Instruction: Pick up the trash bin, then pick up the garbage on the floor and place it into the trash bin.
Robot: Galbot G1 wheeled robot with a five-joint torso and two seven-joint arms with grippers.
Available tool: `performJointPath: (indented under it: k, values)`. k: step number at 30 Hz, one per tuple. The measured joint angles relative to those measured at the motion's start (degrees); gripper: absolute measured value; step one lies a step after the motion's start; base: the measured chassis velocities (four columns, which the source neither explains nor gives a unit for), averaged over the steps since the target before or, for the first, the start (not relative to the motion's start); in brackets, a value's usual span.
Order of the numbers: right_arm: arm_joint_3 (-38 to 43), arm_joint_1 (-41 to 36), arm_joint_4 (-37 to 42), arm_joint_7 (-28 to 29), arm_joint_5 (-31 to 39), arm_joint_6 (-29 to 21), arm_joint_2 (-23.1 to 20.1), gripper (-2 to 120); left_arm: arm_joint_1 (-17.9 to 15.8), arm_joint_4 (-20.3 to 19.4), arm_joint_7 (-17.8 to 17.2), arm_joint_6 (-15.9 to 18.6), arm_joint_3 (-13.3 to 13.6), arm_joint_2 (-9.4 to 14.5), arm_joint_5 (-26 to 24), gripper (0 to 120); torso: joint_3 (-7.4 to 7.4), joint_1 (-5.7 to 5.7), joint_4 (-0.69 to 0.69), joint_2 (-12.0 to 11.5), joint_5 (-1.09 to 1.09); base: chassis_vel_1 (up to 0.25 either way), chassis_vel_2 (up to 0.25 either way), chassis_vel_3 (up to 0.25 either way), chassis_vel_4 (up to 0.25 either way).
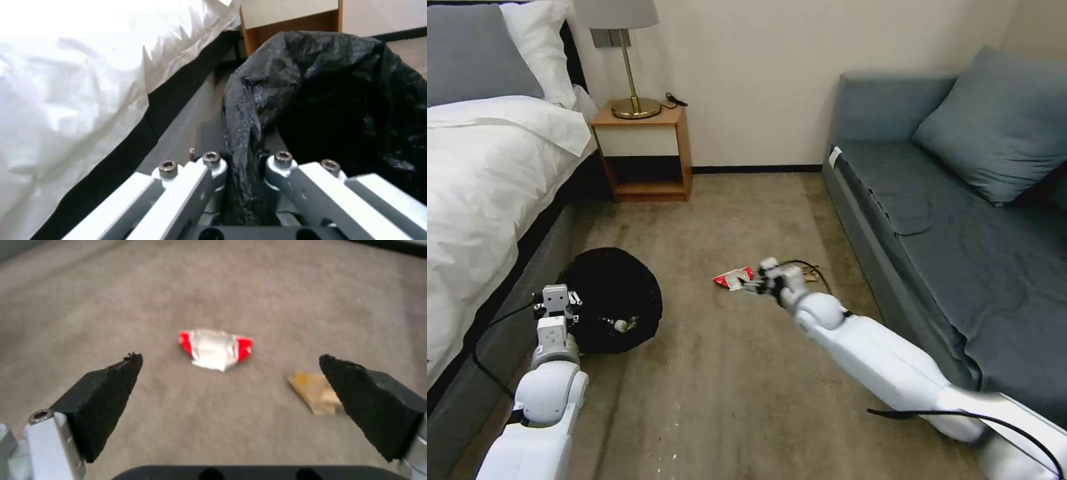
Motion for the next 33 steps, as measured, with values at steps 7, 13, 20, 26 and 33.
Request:
performJointPath:
  k: [7,13,20,26,33]
  values:
    - [2.3,-2.3,-0.6,-1.2,-1.0,0.3,-0.5,100,0.1,0.5,0.0,-0.3,0.2,0.3,0.2,4,0.0,0.0,0.01,0.0,-0.01,0.0,0.0,0.0,0.0]
    - [2.3,-2.4,-1.6,-2.3,-2.9,0.5,-1.0,100,0.1,0.5,0.0,-0.4,0.3,0.3,0.6,4,0.0,0.0,0.01,0.0,-0.02,0.0,0.0,0.0,0.0]
    - [2.2,-2.4,-2.3,-2.4,-3.3,0.5,-1.0,100,-0.4,0.1,0.0,-0.4,0.7,0.4,1.0,4,0.0,0.0,0.01,0.0,-0.01,-0.067,0.064,0.065,-0.08]
    - [2.0,-2.3,-2.7,-2.6,-3.3,0.7,-0.6,100,-0.7,1.0,0.1,-0.5,1.0,0.4,1.0,4,0.01,0.0,0.01,0.0,-0.02,-0.078,0.103,0.083,-0.097]
    - [1.8,-2.1,-3.4,-2.7,-3.4,0.9,0.0,100,-1.0,1.9,0.2,-0.7,1.2,0.6,1.0,4,0.0,0.0,0.02,0.0,-0.02,-0.066,0.075,0.068,-0.077]
